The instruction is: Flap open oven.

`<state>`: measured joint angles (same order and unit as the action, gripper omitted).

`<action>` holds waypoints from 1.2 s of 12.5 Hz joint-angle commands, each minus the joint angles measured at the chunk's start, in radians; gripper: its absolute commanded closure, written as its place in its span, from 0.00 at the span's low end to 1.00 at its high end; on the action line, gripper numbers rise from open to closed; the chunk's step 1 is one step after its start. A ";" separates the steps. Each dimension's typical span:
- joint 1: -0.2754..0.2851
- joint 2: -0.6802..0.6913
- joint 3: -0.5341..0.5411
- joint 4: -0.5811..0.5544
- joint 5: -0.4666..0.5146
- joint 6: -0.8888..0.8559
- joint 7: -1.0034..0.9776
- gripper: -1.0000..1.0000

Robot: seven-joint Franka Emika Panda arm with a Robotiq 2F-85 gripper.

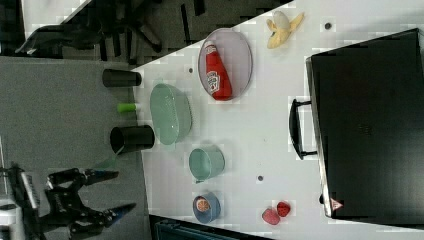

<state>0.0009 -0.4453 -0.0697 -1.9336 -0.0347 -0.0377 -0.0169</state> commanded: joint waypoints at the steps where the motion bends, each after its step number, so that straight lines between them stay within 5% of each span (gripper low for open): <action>1: 0.000 0.063 -0.009 -0.037 0.009 -0.004 -0.042 0.43; 4: -0.001 0.070 -0.034 -0.041 0.007 0.000 -0.042 0.78; 5: -0.001 0.077 -0.050 -0.042 0.006 0.002 -0.043 0.82; 8: -0.001 0.116 -0.105 -0.044 0.006 0.009 -0.179 0.83; 15: -0.012 0.267 -0.281 -0.066 -0.015 0.214 -0.843 0.83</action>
<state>-0.0027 -0.2048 -0.3350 -1.9951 -0.0333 0.1653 -0.6523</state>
